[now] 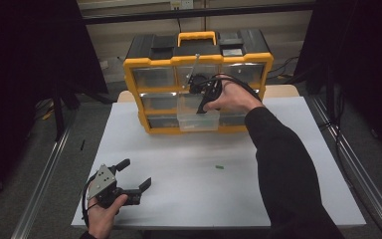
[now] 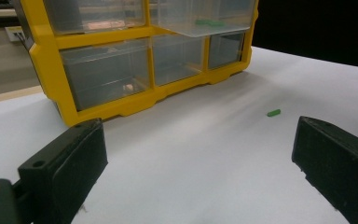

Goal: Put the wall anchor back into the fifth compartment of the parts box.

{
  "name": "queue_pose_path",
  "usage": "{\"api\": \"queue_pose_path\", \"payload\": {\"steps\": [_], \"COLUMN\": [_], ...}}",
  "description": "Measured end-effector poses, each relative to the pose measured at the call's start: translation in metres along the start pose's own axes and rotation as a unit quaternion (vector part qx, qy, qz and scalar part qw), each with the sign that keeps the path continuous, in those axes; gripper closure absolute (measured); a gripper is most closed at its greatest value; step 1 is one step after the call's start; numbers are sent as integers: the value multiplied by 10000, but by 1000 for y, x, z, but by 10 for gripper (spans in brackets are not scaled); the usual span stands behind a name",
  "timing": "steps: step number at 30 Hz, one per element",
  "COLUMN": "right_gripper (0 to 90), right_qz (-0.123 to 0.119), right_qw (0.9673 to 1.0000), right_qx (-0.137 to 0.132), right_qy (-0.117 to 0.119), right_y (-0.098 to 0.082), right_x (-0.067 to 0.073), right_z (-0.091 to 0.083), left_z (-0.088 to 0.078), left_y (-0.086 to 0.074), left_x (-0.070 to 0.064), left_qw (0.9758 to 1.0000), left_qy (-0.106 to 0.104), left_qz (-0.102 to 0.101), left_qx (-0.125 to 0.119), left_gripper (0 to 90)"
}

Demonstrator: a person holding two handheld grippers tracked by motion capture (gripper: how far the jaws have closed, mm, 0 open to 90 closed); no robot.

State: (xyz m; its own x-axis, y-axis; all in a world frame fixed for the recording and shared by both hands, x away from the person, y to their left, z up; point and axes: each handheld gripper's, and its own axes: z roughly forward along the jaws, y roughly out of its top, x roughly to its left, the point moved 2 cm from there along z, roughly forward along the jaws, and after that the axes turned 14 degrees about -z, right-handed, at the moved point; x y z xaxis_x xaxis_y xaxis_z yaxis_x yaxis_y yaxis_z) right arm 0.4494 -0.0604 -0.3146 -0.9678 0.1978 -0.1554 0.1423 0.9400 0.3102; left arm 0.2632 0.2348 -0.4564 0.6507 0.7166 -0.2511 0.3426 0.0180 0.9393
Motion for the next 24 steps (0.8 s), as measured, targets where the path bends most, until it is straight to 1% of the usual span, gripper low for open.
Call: {"api": "queue_pose_path", "payload": {"steps": [2, 3, 6, 8, 9, 11, 12, 13, 16, 17, 18, 19, 20, 21, 23, 24], "right_gripper": [730, 730, 730, 729, 729, 729, 729, 730, 729, 730, 730, 730, 730, 730, 730, 730], "right_qz": [-3, -37, -27, 52, 35, 81, 111, 27, 72, 18, 53, 58, 11, 55, 88, 16], "right_qw": [10000, 10000, 9999, 9998, 9998, 9998, 9997, 9996, 9993, 9994, 9992, 9992, 9991, 9990, 9986, 9984], "right_qx": [14, -11, -77, -167, -161, -147, -209, -239, -304, -315, -318, -342, -381, -371, -450, -483], "right_qy": [-17, -35, -85, -60, -95, -80, -104, -127, -198, -167, -219, -190, -210, -236, -266, -277], "right_y": [-1, -1, -2, -2, -3, -3, -3, -3, -2, -2, -3, -3, -4, -4, -3, -3], "right_x": [1, 0, -1, 0, 0, 1, 1, 0, 2, 1, 2, 1, 1, 1, 2, 2], "right_z": [-2, -2, -7, -10, -10, -11, -12, -14, -18, -20, -21, -23, -23, -24, -26, -28], "left_z": [0, 0, 0, 0, 0, 0, 0, 0, 0, 0, 0, 0, 0, 0, 1, 1], "left_y": [0, 0, 0, 0, 0, 0, 0, 0, 0, 0, 0, 0, 0, -1, -1, -1], "left_x": [0, 0, 0, 0, 0, 0, 0, 0, 0, 0, 0, 0, 0, -1, -1, -1], "left_qw": [10000, 10000, 10000, 10000, 10000, 10000, 10000, 10000, 10000, 10000, 10000, 10000, 10000, 10000, 10000, 10000], "left_qy": [-17, -15, -8, -15, -22, 3, -21, -22, -13, -16, -17, 19, 15, 9, 6, 7], "left_qz": [13, 16, 20, 3, -23, -23, -23, -22, -19, -21, -23, -16, -18, -61, -59, -55], "left_qx": [0, 0, 1, -4, -18, -13, -16, -15, -5, -2, -4, 3, 8, 3, -9, -11], "left_gripper": [31, 31, 31, 31, 31, 31, 31, 31, 31, 31, 31, 31, 31, 31, 31, 31]}}
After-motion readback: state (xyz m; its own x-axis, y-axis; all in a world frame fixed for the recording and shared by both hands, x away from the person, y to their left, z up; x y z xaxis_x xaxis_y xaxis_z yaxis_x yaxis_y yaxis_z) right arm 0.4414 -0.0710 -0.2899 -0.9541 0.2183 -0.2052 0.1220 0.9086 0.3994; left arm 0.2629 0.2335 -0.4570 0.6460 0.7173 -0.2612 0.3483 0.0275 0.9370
